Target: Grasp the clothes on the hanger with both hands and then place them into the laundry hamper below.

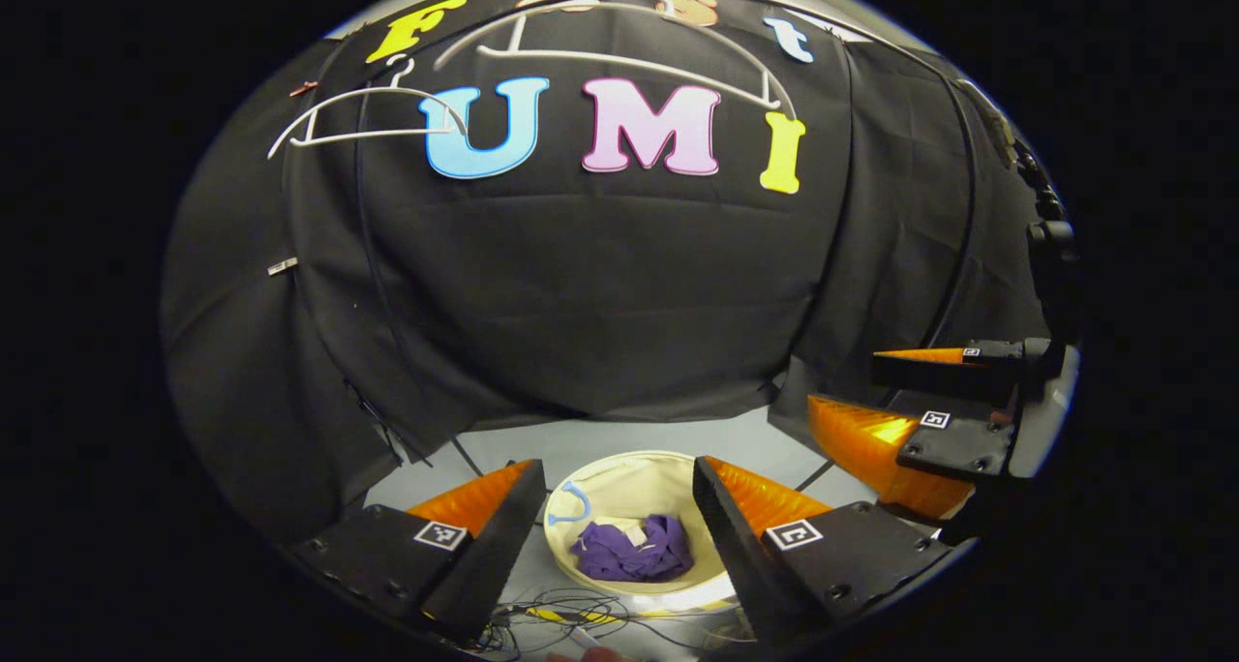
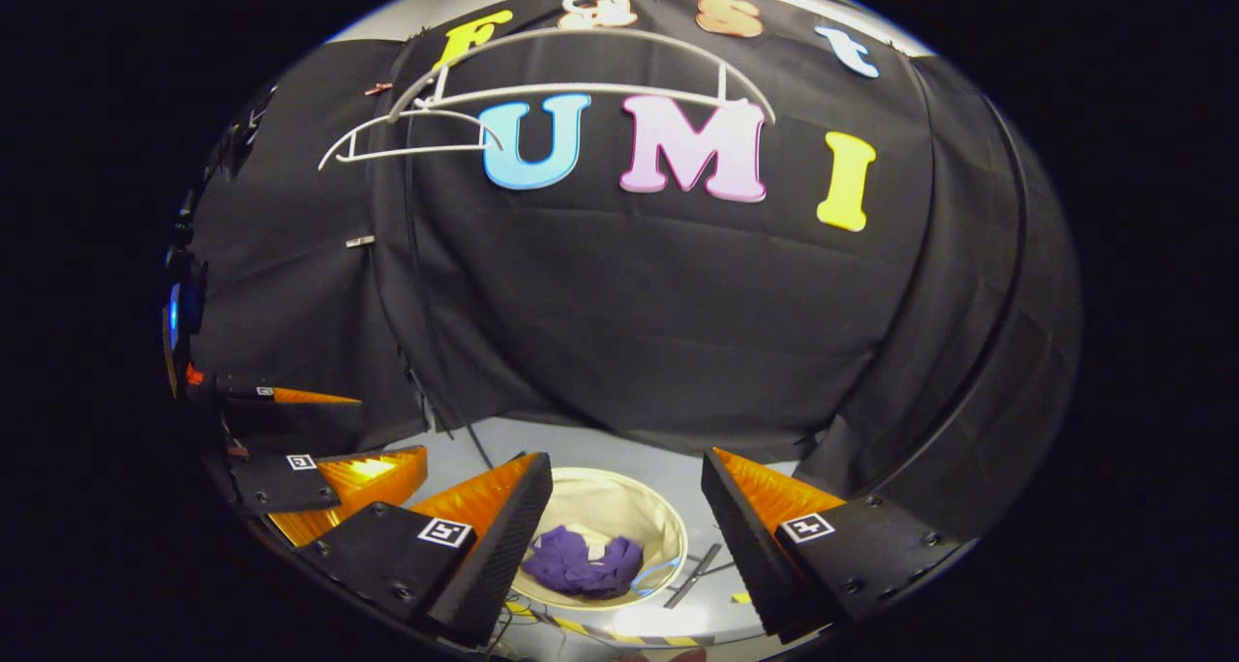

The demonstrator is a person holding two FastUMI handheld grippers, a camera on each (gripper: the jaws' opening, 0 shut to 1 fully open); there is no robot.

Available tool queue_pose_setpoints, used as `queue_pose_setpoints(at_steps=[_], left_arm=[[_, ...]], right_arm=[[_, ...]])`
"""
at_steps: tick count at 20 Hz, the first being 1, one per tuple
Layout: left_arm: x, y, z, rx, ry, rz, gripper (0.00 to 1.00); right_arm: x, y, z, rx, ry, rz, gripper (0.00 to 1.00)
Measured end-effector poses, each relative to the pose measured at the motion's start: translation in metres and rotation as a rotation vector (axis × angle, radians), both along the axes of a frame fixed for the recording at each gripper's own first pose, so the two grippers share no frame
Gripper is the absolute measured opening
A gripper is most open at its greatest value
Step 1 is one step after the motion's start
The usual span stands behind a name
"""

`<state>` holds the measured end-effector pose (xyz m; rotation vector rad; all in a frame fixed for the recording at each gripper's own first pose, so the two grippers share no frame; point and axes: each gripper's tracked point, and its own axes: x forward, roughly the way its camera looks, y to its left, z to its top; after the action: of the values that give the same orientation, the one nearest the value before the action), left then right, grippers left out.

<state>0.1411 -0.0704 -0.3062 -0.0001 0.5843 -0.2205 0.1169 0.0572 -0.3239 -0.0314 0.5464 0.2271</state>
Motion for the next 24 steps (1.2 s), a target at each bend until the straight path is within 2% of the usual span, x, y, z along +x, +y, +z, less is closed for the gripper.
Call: queue_pose_setpoints(at_steps=[5,8,11,14,15,17,19,20,21,24], left_arm=[[-0.019,0.011,0.092,-0.042,-0.159,0.028,0.96],[-0.034,0.032,0.144,-0.058,-0.250,0.050,0.98],[-0.042,0.046,0.189,-0.089,-0.333,0.076,0.96],[-0.056,0.061,0.231,-0.071,-0.415,0.098,0.95],[-0.061,0.063,0.240,-0.073,-0.433,0.099,0.98],[-0.072,0.066,0.256,-0.070,-0.459,0.112,0.93],[-0.080,0.067,0.269,-0.065,-0.476,0.118,0.95],[-0.086,0.068,0.276,-0.071,-0.485,0.125,0.93],[-0.090,0.068,0.284,-0.079,-0.498,0.132,0.95],[-0.105,0.068,0.298,-0.074,-0.532,0.129,0.93]], right_arm=[[-0.013,0.003,0.088,0.025,-0.148,-0.036,0.99],[-0.020,0.002,0.137,0.036,-0.236,-0.056,0.99],[-0.025,0.000,0.178,0.059,-0.285,-0.092,0.98],[-0.036,-0.001,0.225,0.096,-0.336,-0.108,0.98],[-0.039,-0.001,0.237,0.108,-0.353,-0.115,0.98],[-0.047,-0.003,0.254,0.109,-0.384,-0.128,0.96],[-0.055,-0.006,0.274,0.079,-0.427,-0.135,0.98],[-0.059,-0.008,0.280,0.063,-0.443,-0.139,0.98],[-0.064,-0.006,0.287,0.064,-0.458,-0.136,0.96],[-0.076,-0.003,0.304,0.080,-0.485,-0.130,0.96]])
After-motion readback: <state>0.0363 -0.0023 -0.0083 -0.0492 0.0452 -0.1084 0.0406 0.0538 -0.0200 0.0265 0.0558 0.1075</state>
